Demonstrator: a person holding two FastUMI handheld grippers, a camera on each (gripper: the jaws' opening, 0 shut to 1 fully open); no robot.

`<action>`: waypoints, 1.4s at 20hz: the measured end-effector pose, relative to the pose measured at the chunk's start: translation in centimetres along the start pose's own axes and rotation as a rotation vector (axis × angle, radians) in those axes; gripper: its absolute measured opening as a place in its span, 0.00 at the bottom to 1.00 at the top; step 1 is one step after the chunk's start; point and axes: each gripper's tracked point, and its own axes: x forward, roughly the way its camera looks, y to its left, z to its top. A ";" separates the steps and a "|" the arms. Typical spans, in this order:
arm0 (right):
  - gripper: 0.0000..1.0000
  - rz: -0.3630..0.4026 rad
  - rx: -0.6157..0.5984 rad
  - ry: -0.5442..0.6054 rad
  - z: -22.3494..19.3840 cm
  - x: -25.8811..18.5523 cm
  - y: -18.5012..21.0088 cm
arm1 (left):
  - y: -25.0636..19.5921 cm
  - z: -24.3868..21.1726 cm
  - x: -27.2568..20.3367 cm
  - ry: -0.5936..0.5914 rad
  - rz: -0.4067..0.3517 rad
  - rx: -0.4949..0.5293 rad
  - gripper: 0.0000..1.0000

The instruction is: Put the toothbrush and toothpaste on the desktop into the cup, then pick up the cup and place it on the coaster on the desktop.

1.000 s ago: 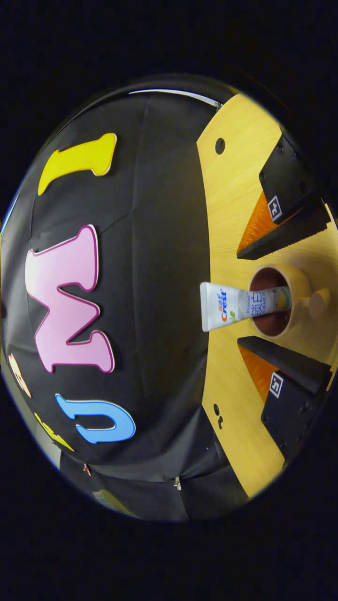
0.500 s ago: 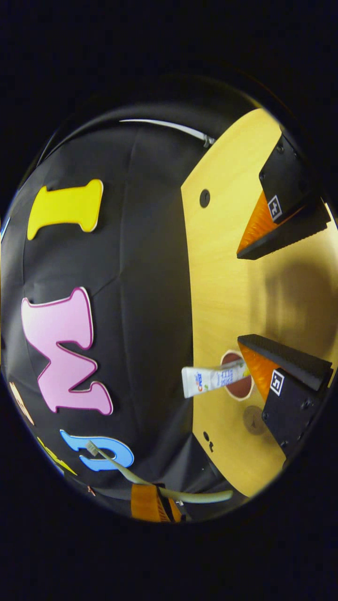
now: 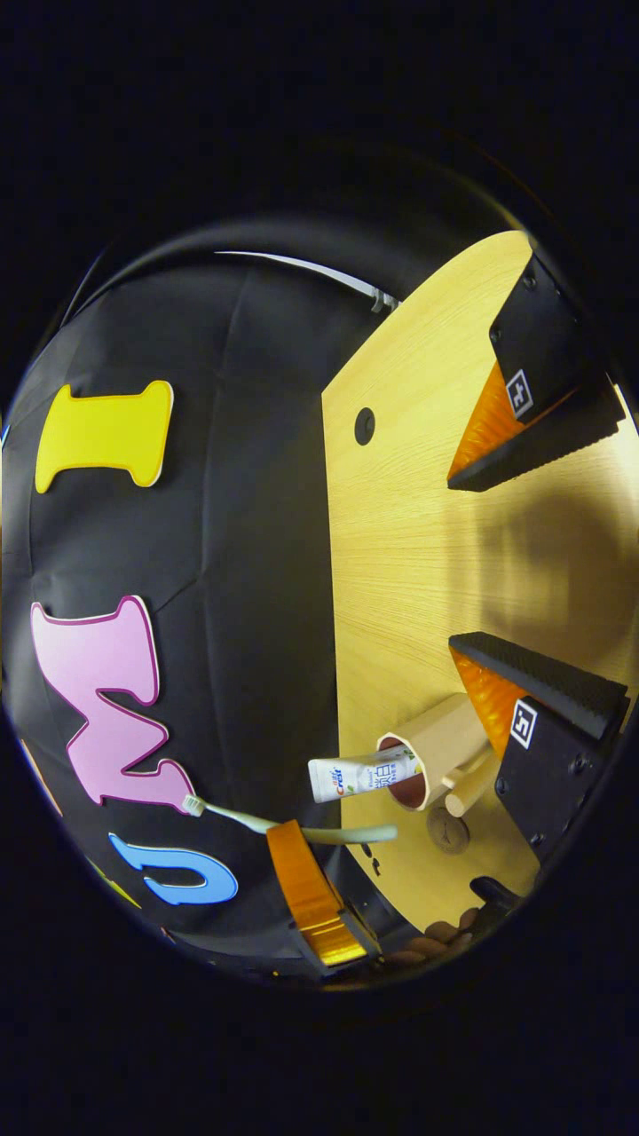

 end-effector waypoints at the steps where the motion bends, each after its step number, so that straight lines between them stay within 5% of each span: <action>1: 0.98 0.003 0.004 0.002 -0.2 -0.1 0.0 | 0.1 -0.3 0.3 -0.004 0.003 -0.007 0.06; 10: 0.98 0.037 -0.010 0.031 -2.3 0.0 1.2 | -0.7 -3.7 0.1 0.033 -0.027 0.022 0.14; 11: 0.98 0.039 -0.020 0.028 -2.3 0.0 1.3 | -0.9 -3.9 -0.3 0.041 -0.042 0.027 0.23; 15: 0.98 0.062 -0.020 0.016 -1.6 -0.1 2.0 | 0.1 -3.8 -2.1 0.047 -0.002 0.036 0.84; 22: 0.98 0.152 -0.002 0.075 1.5 0.3 4.7 | 3.3 -2.6 -10.3 0.089 0.149 0.088 0.96; 28: 0.98 0.185 0.063 0.252 2.0 1.3 6.8 | 5.0 -4.1 -19.1 0.139 0.297 -0.088 0.98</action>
